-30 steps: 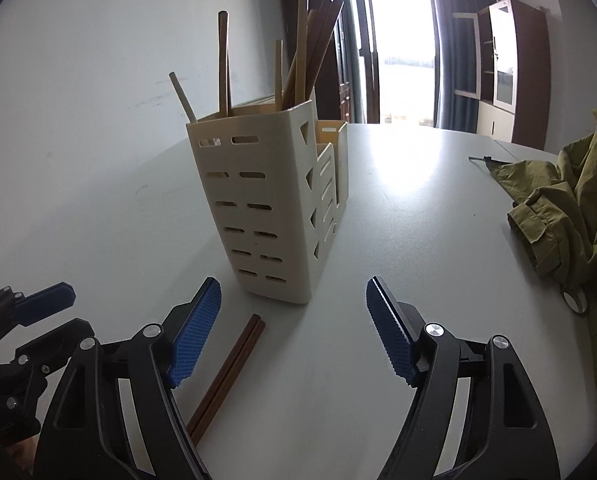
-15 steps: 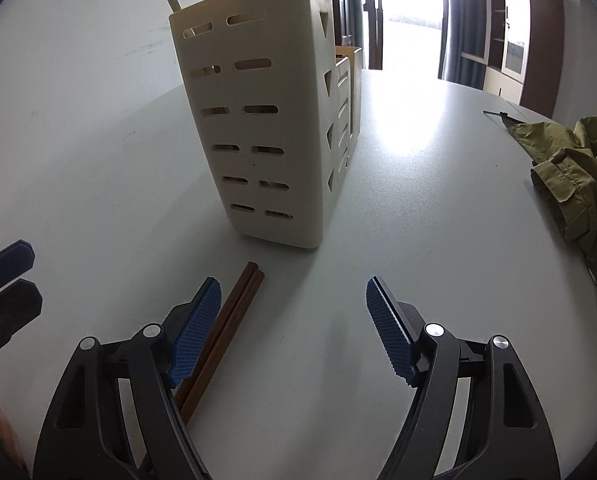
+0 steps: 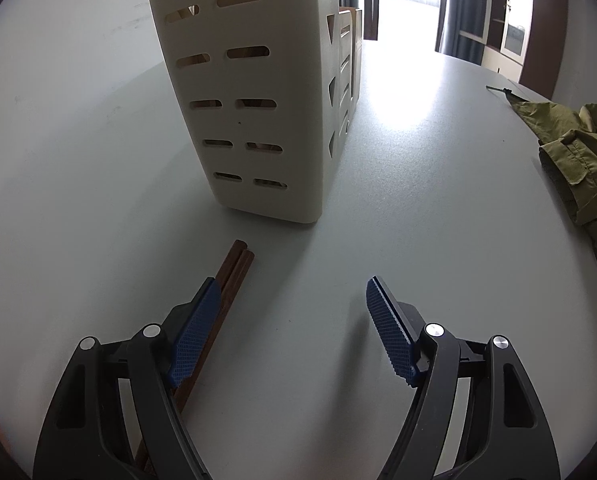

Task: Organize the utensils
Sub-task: 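Lower both open tools onto the two brown chopsticks beside the holder, then close the left tool on a brown chopstick while the right tool grips the other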

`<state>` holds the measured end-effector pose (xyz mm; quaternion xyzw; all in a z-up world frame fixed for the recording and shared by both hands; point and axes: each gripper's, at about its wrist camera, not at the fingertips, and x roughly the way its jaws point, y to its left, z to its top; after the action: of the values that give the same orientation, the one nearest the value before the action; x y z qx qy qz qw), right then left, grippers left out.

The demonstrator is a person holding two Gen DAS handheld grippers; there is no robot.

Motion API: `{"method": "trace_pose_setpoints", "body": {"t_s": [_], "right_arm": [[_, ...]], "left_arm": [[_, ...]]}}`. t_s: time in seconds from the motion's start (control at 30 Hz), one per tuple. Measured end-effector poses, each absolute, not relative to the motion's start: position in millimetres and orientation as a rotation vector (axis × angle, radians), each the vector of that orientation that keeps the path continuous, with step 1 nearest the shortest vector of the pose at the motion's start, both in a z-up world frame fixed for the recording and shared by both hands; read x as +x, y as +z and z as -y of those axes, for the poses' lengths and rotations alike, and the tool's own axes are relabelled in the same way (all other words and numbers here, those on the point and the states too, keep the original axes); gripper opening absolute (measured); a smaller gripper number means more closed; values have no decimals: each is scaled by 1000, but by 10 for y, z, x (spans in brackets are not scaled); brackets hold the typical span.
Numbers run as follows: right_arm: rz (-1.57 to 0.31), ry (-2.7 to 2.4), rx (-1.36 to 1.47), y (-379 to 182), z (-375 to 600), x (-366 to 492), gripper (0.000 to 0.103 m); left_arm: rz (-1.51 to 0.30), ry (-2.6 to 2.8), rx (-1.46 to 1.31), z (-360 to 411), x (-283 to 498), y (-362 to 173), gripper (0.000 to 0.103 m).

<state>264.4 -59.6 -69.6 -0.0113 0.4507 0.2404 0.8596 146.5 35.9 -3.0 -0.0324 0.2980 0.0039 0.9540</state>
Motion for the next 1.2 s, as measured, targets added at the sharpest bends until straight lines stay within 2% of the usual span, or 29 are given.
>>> {"method": "trace_pose_setpoints", "body": {"t_s": [0.57,0.87,1.0,1.2], "right_arm": [[-960,509,-98,-707,529,2568,75],[-939,510,-104,-700,611,2566,44],[-949,509,-85,-686,682,2605,21],[-971,535,-45,-685,779,2634,9]], "left_arm": [[-638,2,-86,-383,1524,-85,46],[-677,-14,-105,-374,1647,-153,46],[-730,-37,-102,-343,1815,-234,46],[-795,-59,-63,-221,2093,-397,46]]}}
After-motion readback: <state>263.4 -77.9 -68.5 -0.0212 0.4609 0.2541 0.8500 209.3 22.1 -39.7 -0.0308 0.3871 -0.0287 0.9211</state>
